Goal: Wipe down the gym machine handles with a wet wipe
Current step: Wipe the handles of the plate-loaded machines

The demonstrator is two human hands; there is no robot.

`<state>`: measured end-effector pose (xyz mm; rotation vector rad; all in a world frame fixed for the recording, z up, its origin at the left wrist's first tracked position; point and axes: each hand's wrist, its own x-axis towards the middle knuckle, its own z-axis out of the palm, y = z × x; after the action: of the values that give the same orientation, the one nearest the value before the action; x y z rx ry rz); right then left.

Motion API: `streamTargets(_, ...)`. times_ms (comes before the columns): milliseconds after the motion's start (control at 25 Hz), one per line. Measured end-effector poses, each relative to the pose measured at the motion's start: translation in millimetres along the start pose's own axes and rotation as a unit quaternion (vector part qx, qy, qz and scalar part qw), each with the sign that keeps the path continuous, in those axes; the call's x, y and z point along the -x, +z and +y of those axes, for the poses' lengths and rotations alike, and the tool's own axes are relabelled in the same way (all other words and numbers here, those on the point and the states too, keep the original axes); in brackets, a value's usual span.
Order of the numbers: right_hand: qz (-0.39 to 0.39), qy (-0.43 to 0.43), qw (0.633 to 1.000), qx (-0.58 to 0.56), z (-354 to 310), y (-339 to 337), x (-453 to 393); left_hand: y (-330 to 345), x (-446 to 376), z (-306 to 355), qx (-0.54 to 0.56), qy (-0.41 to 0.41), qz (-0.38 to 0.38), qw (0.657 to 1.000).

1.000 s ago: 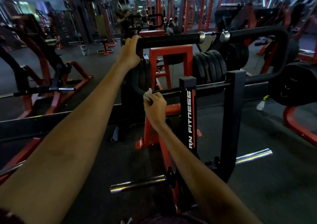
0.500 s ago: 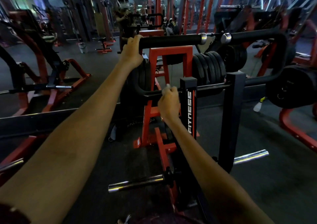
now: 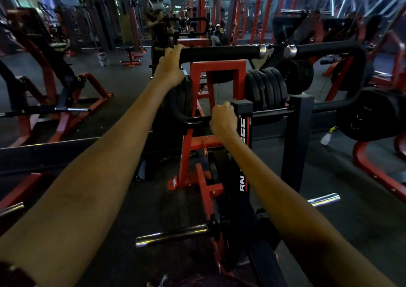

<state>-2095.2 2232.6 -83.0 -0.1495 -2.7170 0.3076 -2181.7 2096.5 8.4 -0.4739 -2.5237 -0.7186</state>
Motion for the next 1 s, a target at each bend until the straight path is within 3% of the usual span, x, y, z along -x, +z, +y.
streamTargets(120, -0.023, -0.026, 0.991, -0.132, -36, 7, 7, 1, -1, 0, -0.002, -0.002, 0.002, 1.000)
streamTargets(240, -0.057, -0.087, 0.980, -0.167, -58, 13, 7, 2, -3, -5, 0.007, 0.012, 0.001, 1.000)
streamTargets(360, -0.037, -0.123, 0.989, -0.071, -27, 12, -3, 4, -4, -8, 0.006, 0.017, 0.006, 1.000)
streamTargets(480, 0.003, -0.086, 0.989, 0.120, 17, 0, -17, 3, -4, -8, 0.004, 0.012, 0.007, 1.000)
streamTargets(560, 0.005, -0.064, 0.987, 0.144, 24, -5, -20, 3, -3, -6, -0.003, 0.009, 0.006, 1.000)
streamTargets(720, 0.004, -0.060, 0.996, -0.070, -6, 16, 6, 3, -2, -5, -0.007, 0.004, 0.010, 1.000)
streamTargets(840, 0.043, -0.158, 0.951, -0.263, -35, 38, 26, 0, -3, -5, 0.008, 0.002, -0.006, 1.000)
streamTargets(920, 0.152, -0.196, 0.924, -0.291, -46, 40, 20, -1, -2, -4, 0.015, 0.006, -0.016, 1.000)
streamTargets(1000, 0.215, -0.250, 0.914, -0.235, -52, 38, 9, -2, -1, -4, 0.019, 0.011, -0.014, 1.000)
